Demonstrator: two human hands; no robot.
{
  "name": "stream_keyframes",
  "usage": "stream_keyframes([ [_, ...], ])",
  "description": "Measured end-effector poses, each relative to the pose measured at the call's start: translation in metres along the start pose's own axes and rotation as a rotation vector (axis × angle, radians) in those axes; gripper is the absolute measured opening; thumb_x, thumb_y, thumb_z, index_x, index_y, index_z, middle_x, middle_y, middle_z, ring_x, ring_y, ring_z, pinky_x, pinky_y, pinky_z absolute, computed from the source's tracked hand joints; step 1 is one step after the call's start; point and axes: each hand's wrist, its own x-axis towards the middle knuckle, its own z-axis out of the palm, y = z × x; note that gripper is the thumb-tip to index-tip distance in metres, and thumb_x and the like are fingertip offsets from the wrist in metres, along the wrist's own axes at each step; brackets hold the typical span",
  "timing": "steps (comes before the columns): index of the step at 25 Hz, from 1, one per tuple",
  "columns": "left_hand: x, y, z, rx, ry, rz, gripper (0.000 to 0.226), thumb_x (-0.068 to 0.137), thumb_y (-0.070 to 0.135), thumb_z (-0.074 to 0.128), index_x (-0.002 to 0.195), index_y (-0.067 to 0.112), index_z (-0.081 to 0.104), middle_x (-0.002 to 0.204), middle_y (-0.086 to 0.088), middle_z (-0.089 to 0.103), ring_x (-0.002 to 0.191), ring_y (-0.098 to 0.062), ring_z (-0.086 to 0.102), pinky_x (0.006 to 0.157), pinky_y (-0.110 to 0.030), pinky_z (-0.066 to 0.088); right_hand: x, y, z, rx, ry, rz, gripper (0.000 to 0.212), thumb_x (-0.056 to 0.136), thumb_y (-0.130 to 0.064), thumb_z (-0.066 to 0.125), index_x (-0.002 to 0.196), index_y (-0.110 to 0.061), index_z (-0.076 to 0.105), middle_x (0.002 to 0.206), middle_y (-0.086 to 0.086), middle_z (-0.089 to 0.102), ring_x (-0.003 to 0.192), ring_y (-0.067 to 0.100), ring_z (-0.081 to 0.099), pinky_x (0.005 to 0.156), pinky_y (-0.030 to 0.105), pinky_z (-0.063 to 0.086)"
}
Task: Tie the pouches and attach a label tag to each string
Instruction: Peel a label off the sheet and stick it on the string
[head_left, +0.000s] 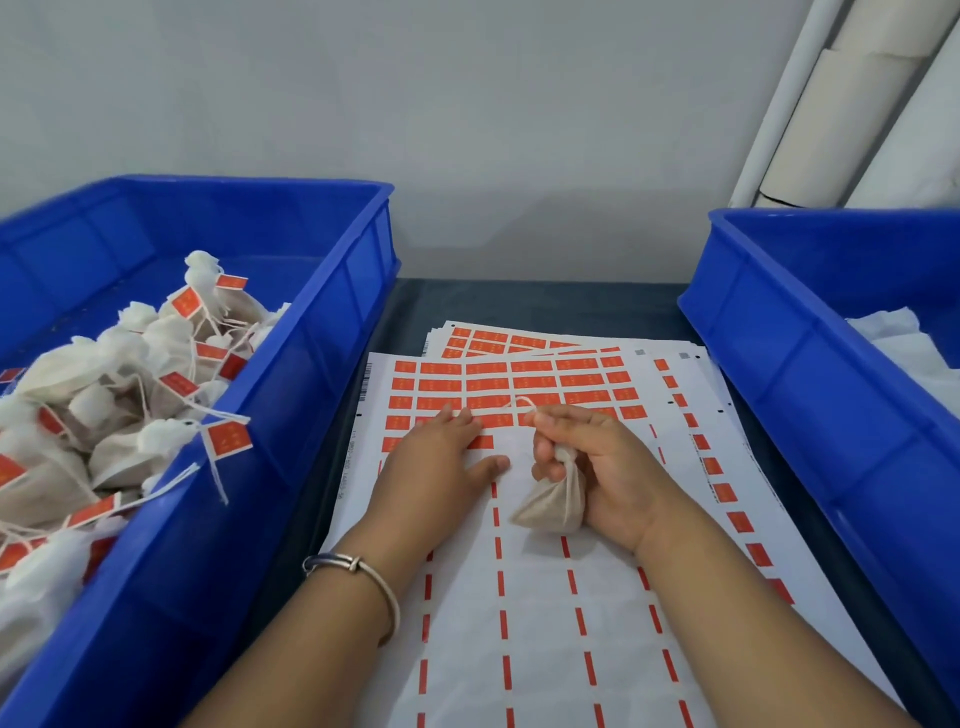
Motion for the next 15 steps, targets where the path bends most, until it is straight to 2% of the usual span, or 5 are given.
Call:
stream_keyframes([
  [9, -0.0047, 0.0061, -0.0044, 0.084, 0.049, 0.040, 0.049, 0.091, 0.055, 0.045, 0.133, 0.031, 0.050, 0.144, 0.012, 0.042, 0.129, -0.015, 0.044, 0.096, -0.031, 0.040, 0.0016, 0.0017, 0.0023, -0.027, 0.025, -0.006, 0.018, 0.084, -0.018, 0.062, 0.074, -0.017, 0.077, 0.060, 0.003, 0.063, 0.048, 0.009, 0.054, 0.051, 0.021, 0.046],
  [12, -0.0062, 0.0079, -0.0048, 0.088, 0.067, 0.051, 0.043, 0.093, 0.053, 0.043, 0.128, 0.032, 0.055, 0.142, 0.013, 0.044, 0.126, -0.014, 0.047, 0.093, -0.031, 0.042, 0.0003, 0.0024, 0.0031, -0.058, 0.021, -0.009, 0.014, 0.078, -0.023, 0.065, 0.075, -0.017, 0.077, 0.061, 0.003, 0.064, 0.050, 0.010, 0.055, 0.050, 0.020, 0.046],
  [15, -0.0056, 0.0081, -0.0060, 0.141, 0.100, 0.101, 0.034, 0.096, 0.046, 0.041, 0.119, 0.031, 0.061, 0.130, 0.013, 0.057, 0.117, -0.014, 0.053, 0.085, -0.030, 0.046, 0.0005, 0.0022, 0.0017, -0.044, 0.008, -0.013, 0.014, 0.070, -0.025, 0.067, 0.075, -0.016, 0.077, 0.061, 0.004, 0.063, 0.050, 0.010, 0.055, 0.048, 0.020, 0.046],
])
